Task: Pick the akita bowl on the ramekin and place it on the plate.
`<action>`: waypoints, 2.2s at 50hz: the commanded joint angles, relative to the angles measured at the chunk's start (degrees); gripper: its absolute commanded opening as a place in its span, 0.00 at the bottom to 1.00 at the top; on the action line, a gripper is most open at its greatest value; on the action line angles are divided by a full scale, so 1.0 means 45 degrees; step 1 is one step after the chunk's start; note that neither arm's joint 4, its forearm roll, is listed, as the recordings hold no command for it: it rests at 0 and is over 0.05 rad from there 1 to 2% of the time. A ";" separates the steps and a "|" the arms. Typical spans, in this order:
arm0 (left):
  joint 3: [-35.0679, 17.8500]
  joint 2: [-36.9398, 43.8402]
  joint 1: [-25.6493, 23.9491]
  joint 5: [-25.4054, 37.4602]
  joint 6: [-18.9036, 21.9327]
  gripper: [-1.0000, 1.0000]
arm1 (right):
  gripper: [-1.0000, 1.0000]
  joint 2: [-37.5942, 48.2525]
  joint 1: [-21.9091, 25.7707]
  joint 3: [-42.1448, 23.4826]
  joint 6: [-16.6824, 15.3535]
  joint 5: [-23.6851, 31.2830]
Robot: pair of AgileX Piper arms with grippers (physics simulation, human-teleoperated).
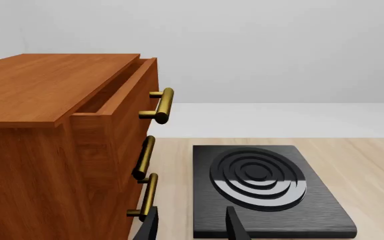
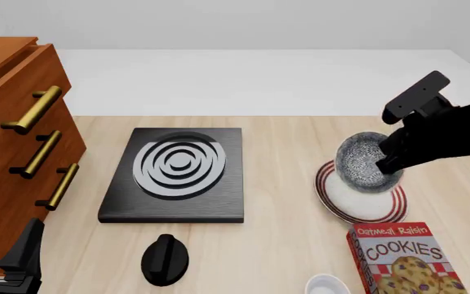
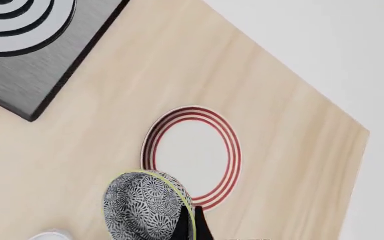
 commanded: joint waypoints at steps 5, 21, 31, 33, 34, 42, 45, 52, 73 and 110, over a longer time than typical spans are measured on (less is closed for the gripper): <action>0.0000 0.0000 0.0000 0.0000 0.0002 1.00 | 0.00 0.1013 -0.0901 0.0267 -0.0467 -0.0778; 0.0000 0.0000 0.0001 0.0000 0.0000 1.00 | 0.00 0.1934 -0.0952 0.0142 -0.0327 -0.1463; 0.0000 0.0000 0.0001 0.0000 0.0000 1.00 | 0.00 0.2370 -0.1432 -0.0041 -0.0699 -0.1702; 0.0000 -0.0001 0.0001 -0.0002 -0.0001 1.00 | 0.00 0.2492 -0.1448 0.0017 -0.0645 -0.1837; 0.0000 0.0000 0.0002 0.0001 -0.0004 1.00 | 0.00 0.2550 -0.1508 0.0040 -0.0694 -0.1922; 0.0000 0.0000 0.0000 0.0000 -0.0001 1.00 | 0.00 0.2903 -0.1607 0.0063 -0.0520 -0.2120; 0.0000 0.0000 0.0000 0.0001 0.0001 1.00 | 0.00 0.2964 -0.1650 -0.0008 -0.0499 -0.2047; 0.0000 0.0000 0.0001 0.0001 0.0002 1.00 | 0.00 0.3308 -0.1604 -0.0079 -0.0477 -0.1932; 0.0000 0.0001 0.0001 0.0001 -0.0005 1.00 | 0.00 0.4129 -0.1183 -0.0052 0.0113 -0.2290; 0.0000 0.0000 0.0000 0.0000 0.0002 1.00 | 0.00 0.6254 -0.1482 -0.0184 0.0160 -0.4178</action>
